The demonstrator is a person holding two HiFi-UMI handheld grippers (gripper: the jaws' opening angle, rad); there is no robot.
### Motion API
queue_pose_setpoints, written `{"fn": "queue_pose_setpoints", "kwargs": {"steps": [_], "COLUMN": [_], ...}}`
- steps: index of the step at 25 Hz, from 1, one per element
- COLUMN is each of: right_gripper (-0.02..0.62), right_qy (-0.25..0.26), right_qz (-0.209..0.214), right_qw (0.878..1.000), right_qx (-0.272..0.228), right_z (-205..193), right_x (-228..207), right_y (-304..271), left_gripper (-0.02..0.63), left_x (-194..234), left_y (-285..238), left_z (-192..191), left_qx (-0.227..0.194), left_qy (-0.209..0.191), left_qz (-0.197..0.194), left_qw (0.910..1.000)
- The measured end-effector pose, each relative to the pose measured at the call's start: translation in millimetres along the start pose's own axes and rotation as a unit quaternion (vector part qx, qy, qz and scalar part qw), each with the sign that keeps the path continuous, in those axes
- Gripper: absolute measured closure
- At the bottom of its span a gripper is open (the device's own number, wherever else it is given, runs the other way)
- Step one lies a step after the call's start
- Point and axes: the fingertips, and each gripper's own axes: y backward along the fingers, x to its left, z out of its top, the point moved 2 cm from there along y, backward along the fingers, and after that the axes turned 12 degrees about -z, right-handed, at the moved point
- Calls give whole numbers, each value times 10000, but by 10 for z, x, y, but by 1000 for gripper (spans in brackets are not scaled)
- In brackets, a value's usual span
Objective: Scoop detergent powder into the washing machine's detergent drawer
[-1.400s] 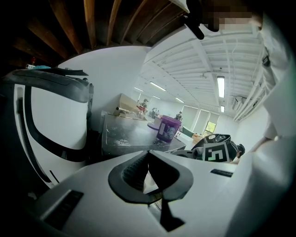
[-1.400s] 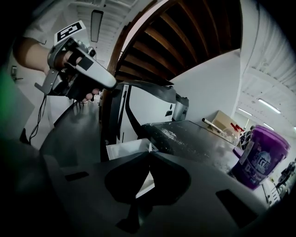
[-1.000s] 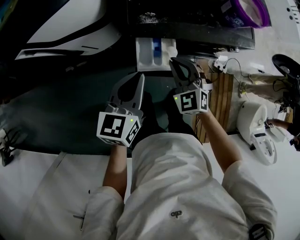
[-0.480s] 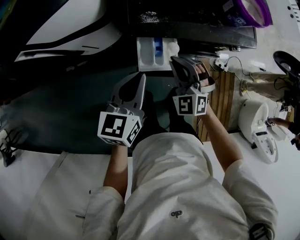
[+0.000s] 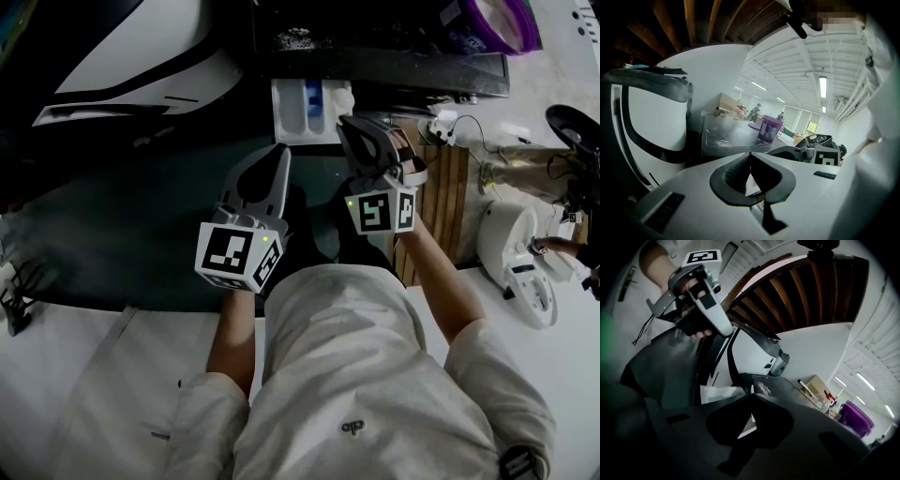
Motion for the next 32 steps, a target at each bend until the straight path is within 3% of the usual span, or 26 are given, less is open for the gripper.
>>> {"fn": "queue_pose_setpoints", "kwargs": {"steps": [7,15,19,32], "right_gripper": [588,588,588,588], "right_qy": [-1308,-2581,-2871,-3151], "right_qz": [53,69,93,96], "right_qw": [9914,9659,9574,9467], "right_qx": [53,-170,-279,-657], "right_z": [122,318,395,580], "right_x": [-258,-546,-677,-1055], "right_y": [123,311,410,796], "left_gripper": [588,587,587,588], "left_x": [-118,-262,-343,-667], "left_y": [34,129,168,267], "left_z": [57,117,184,419], "left_qx": [-117,-276,-395,-718], "left_qy": [-83,-164,-246,-553], "left_qz": [56,224,317,574], "left_qw": [9999,9992,9984,9942]}}
